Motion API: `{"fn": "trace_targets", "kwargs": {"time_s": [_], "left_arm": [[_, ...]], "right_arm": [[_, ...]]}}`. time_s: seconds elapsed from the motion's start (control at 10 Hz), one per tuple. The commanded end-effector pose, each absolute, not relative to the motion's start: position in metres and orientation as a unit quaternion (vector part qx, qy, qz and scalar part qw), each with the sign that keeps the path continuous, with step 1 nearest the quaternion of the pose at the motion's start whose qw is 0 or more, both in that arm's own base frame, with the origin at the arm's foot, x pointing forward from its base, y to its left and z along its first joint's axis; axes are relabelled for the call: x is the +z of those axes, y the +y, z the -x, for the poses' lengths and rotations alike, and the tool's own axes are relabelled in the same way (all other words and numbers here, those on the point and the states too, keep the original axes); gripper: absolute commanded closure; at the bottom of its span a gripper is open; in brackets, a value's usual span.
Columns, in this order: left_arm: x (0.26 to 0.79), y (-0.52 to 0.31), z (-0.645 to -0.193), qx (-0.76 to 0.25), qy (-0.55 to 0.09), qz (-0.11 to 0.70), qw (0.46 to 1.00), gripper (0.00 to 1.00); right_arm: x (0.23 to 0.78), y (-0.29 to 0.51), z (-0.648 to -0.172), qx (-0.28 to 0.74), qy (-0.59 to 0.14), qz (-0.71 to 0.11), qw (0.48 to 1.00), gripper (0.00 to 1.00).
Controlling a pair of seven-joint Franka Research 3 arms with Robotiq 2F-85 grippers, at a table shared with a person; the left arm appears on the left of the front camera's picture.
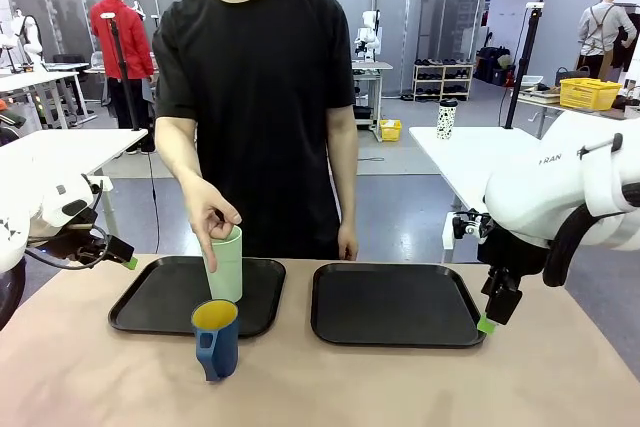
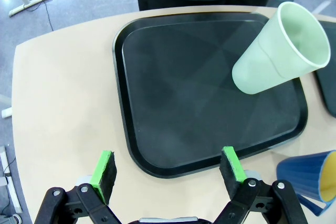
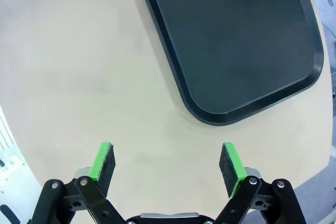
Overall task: Sort and store the cups by type.
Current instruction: Pick up the Handle plastic cup and place it into the empty Flat Tray.
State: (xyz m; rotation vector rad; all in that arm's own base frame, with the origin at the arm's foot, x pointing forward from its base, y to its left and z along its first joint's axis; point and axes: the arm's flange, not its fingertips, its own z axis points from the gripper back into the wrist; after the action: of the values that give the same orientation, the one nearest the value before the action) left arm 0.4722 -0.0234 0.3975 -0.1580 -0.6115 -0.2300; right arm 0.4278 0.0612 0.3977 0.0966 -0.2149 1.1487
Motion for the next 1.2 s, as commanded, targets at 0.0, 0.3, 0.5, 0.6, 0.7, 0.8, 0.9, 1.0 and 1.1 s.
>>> {"fn": "trace_targets", "kwargs": {"time_s": [0.0, 0.3, 0.5, 0.6, 0.7, 0.8, 0.9, 1.0, 1.1], "left_arm": [[0.398, -0.023, -0.472, -0.113, -0.3, 0.078, 0.944, 0.0], [0.422, 0.013, -0.446, -0.28, -0.288, -0.028, 0.915, 0.0], [0.421, 0.013, -0.432, -0.395, -0.25, -0.088, 0.879, 0.0], [0.418, 0.007, -0.422, -0.463, -0.225, -0.094, 0.852, 0.0], [0.416, 0.001, -0.412, -0.529, -0.202, -0.099, 0.818, 0.0], [0.414, -0.006, -0.402, -0.593, -0.174, -0.097, 0.78, 0.0], [0.41, -0.015, -0.393, -0.644, -0.151, -0.095, 0.744, 0.0], [0.405, -0.021, -0.389, -0.677, -0.141, -0.085, 0.717, 0.0], [0.399, -0.025, -0.389, -0.696, -0.134, -0.089, 0.7, 0.0]], "right_arm": [[0.396, 0.059, -0.428, 0.547, -0.104, -0.045, 0.83, 0.0], [0.396, 0.059, -0.428, 0.547, -0.104, -0.045, 0.83, 0.0], [0.396, 0.059, -0.428, 0.547, -0.104, -0.045, 0.83, 0.0], [0.396, 0.059, -0.428, 0.547, -0.104, -0.045, 0.83, 0.0], [0.396, 0.059, -0.428, 0.547, -0.104, -0.045, 0.83, 0.0], [0.396, 0.059, -0.428, 0.547, -0.104, -0.045, 0.83, 0.0], [0.396, 0.059, -0.428, 0.547, -0.104, -0.045, 0.83, 0.0], [0.396, 0.059, -0.428, 0.547, -0.104, -0.045, 0.83, 0.0], [0.396, 0.059, -0.428, 0.547, -0.104, -0.045, 0.83, 0.0]]}}
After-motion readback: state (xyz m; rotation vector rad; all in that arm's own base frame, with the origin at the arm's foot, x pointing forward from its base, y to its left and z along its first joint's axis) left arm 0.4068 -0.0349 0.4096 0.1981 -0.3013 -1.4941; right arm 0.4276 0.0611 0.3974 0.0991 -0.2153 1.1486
